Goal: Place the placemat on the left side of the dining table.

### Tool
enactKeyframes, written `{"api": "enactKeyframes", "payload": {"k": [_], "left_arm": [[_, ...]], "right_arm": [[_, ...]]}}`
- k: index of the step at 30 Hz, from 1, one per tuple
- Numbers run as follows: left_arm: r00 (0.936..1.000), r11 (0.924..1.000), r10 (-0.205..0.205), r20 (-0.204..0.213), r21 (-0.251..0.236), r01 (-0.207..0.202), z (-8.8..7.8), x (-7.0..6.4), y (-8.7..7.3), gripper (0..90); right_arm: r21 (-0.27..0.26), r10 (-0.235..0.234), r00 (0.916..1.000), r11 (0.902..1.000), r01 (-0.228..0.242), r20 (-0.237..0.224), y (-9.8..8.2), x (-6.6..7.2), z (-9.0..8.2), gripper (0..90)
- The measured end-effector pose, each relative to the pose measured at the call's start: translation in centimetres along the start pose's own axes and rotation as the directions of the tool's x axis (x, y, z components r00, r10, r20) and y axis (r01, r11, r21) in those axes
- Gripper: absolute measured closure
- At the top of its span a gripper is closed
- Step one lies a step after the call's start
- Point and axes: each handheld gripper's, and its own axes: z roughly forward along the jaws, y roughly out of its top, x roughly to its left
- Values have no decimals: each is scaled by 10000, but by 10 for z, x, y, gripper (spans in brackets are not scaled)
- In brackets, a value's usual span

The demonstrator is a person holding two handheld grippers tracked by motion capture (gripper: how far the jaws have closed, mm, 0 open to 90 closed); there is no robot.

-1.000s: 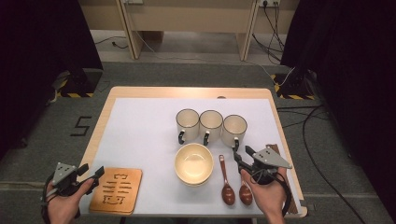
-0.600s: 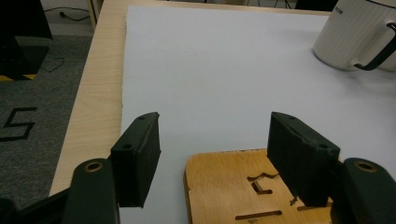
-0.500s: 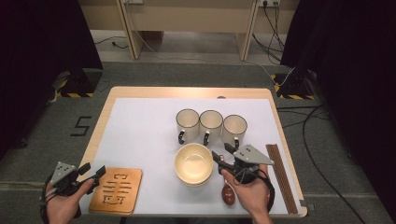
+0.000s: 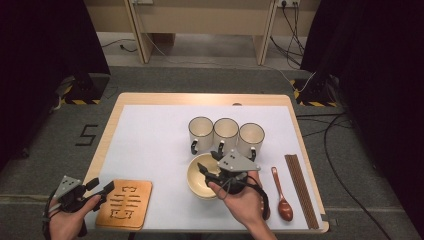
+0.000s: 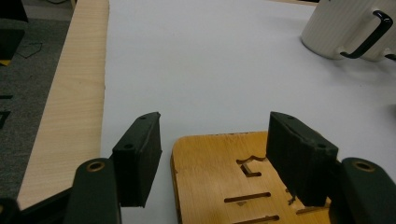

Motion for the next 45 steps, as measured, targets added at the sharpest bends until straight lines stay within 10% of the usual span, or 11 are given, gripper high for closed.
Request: {"api": "enactKeyframes", "payload": {"k": [11,25,45], "left_arm": [[10000,9998,50,14,179,-51,1,0,-4,348],[9997,9996,-133,209,255,128,1,0,-6,349],[9969,9956,-621,489,735,584,5,4,-15,369]], "right_arm": [[461,-652,9924,9965,703,-1041,7,37,31,461],[1065,-979,9630,9860,1281,-2511,-5,86,71,459],[2668,-128,9183,9552,1283,-3957,-44,120,130,433]]}}
